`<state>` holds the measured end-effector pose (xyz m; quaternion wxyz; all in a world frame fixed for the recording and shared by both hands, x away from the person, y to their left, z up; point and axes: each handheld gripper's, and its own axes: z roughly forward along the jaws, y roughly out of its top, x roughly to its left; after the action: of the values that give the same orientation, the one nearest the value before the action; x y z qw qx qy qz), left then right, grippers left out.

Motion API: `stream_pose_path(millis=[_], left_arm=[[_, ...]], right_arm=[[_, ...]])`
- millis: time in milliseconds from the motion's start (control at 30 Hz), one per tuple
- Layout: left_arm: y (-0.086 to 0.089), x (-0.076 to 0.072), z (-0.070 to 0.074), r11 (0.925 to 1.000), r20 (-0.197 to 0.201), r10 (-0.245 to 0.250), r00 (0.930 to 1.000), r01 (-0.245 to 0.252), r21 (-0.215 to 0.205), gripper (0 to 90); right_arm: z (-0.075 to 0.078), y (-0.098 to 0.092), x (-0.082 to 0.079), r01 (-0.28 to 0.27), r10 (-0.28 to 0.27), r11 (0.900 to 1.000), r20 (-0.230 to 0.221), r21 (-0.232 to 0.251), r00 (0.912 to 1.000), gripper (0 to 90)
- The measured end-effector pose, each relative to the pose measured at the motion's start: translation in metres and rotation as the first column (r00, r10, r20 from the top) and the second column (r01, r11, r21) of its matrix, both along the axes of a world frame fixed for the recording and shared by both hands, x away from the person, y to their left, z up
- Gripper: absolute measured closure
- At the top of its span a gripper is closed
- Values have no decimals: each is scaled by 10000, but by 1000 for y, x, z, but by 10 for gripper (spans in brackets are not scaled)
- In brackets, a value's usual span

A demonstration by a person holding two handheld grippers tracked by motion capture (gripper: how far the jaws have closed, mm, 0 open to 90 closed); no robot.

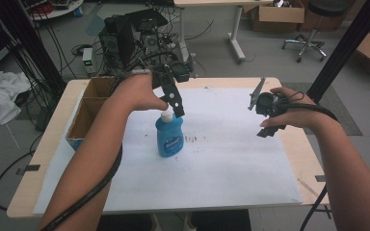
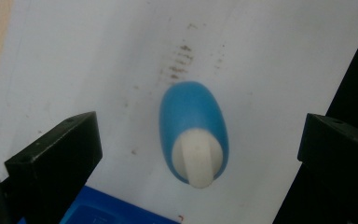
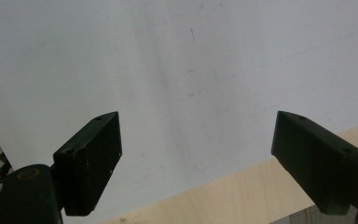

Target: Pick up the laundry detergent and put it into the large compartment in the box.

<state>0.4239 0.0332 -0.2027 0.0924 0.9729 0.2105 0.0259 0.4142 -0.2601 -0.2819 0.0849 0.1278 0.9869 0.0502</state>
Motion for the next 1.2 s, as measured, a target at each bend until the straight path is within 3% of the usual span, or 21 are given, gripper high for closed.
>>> stream_pose_path(millis=[500,1200], left_arm=[[8,1,-23,9991,-596,350,9976,-335,260,1],[3,5,-59,9981,-1270,397,9911,-334,516,1]], right_arm=[[-7,5,-2,-86,86,10000,-66,-12,9999,162],[-10,10,-3,-187,184,9997,-179,-180,9997,162]])
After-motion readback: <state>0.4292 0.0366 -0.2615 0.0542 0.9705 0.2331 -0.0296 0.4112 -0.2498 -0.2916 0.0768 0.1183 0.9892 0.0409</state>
